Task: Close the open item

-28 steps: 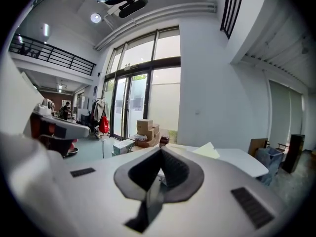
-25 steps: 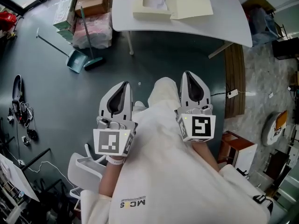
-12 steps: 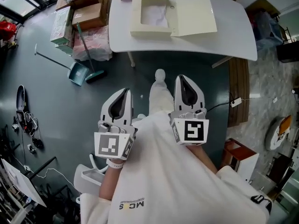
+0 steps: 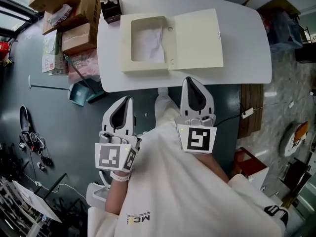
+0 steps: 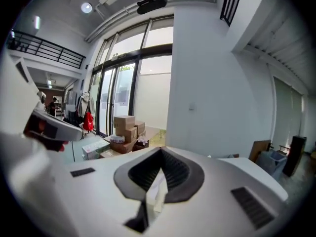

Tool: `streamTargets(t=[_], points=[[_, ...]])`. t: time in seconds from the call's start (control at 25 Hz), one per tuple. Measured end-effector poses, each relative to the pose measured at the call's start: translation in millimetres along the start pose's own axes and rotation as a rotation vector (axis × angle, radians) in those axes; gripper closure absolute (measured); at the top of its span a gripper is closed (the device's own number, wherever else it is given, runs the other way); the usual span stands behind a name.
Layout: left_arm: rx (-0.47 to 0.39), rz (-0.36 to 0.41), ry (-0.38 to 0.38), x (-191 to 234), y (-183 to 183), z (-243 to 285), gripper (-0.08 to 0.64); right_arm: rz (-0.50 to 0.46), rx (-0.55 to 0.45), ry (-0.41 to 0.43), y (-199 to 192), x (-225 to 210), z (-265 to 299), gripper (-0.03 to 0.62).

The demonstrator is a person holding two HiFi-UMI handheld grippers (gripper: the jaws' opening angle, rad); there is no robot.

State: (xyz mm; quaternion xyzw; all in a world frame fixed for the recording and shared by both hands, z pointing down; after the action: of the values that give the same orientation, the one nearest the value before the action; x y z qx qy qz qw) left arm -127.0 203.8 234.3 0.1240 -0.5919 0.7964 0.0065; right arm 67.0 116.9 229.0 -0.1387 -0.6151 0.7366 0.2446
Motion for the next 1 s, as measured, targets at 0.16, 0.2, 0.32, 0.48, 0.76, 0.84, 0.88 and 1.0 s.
streamTargets(t=[0.16, 0.2, 0.32, 0.48, 0.76, 0.84, 0.88, 1.0], points=[[0.046, 0.000, -0.021, -2.2, 12.1, 65.6, 0.534, 0.033, 0.017, -0.013, -1.2, -43.9, 48.3, 0.578], [0.057, 0.005, -0.030, -3.1, 15.7, 80.9, 0.534, 0.038, 0.018, -0.012, -0.2, -51.7, 60.3, 0.578], [0.068, 0.023, -0.043, -3.6, 28.7, 117.0, 0.534, 0.039, 0.001, -0.015, 8.8, -67.2, 91.3, 0.578], [0.065, 0.006, -0.026, 1.3, 36.1, 149.7, 0.534, 0.008, -0.001, -0.001, 15.5, -81.1, 116.2, 0.578], [0.084, -0.005, -0.053, 0.9, 30.1, 172.3, 0.534, 0.018, 0.013, -0.015, 14.3, -94.8, 125.5, 0.578], [0.073, -0.004, -0.067, 2.1, 32.2, 178.7, 0.534, 0.015, 0.026, -0.031, 12.8, -100.3, 127.9, 0.577], [0.068, 0.001, -0.076, 2.9, 33.3, 181.1, 0.534, 0.015, 0.028, -0.043, 12.2, -102.9, 128.7, 0.577], [0.061, 0.023, -0.104, 3.9, 36.6, 183.7, 0.534, 0.032, 0.025, -0.078, 9.2, -108.2, 124.9, 0.577]])
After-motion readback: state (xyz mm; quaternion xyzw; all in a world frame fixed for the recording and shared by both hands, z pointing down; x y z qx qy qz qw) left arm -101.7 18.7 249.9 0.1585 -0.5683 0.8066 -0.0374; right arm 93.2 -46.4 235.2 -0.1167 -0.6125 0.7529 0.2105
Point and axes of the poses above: the fingertips, and each gripper's own axes: z forward along the fingers, x to its left, y out of its top, the point moved 7 cm from there along -z, backward along the fingers, and after that the axes turned 2 degrees about -x, right-handed, at the moved point
